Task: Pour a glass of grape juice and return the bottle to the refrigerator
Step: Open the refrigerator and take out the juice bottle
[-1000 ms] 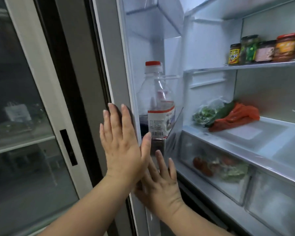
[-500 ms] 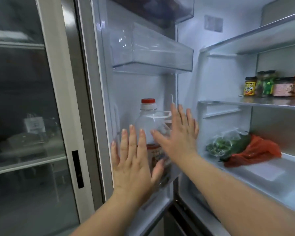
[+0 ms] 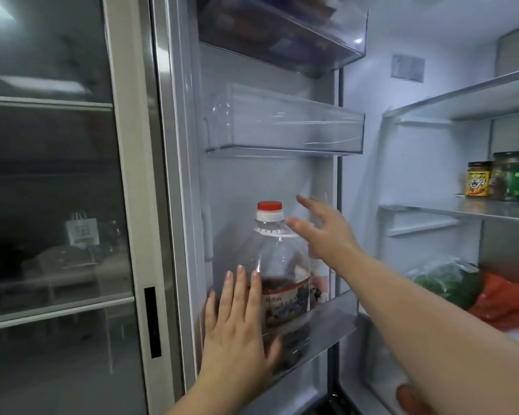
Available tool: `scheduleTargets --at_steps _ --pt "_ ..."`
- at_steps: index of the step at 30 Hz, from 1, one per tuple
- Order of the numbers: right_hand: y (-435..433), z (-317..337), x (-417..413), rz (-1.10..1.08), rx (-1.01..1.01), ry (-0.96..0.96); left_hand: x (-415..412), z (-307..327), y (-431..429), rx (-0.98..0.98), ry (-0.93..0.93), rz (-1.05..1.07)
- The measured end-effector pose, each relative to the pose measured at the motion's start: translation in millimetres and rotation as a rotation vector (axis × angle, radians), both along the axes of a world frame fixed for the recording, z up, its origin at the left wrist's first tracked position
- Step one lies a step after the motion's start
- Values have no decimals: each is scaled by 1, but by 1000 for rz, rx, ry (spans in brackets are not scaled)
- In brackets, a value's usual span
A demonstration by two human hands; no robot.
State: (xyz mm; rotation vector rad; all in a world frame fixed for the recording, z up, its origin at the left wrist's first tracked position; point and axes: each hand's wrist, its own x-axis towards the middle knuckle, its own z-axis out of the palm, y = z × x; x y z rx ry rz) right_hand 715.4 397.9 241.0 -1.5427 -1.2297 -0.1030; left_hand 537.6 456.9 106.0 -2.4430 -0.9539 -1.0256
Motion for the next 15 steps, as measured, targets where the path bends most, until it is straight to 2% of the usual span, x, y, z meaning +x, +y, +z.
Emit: scheduleTargets --at_steps 3,7,9,11,15 --pt "5 29 -13 -82 12 -140 -3 -1 8 10 -4 -16" --pt "26 37 -38 -64 -247 -225 -5 -1 13 35 -23 -35" --pt "36 28 -44 -61 -306 -201 -6 0 14 47 -25 -41" --pt "40 20 -48 -58 -275 -137 -6 -1 15 58 -23 -43" --pt "46 9 -52 -81 -211 -139 -6 -2 19 64 -24 -34"
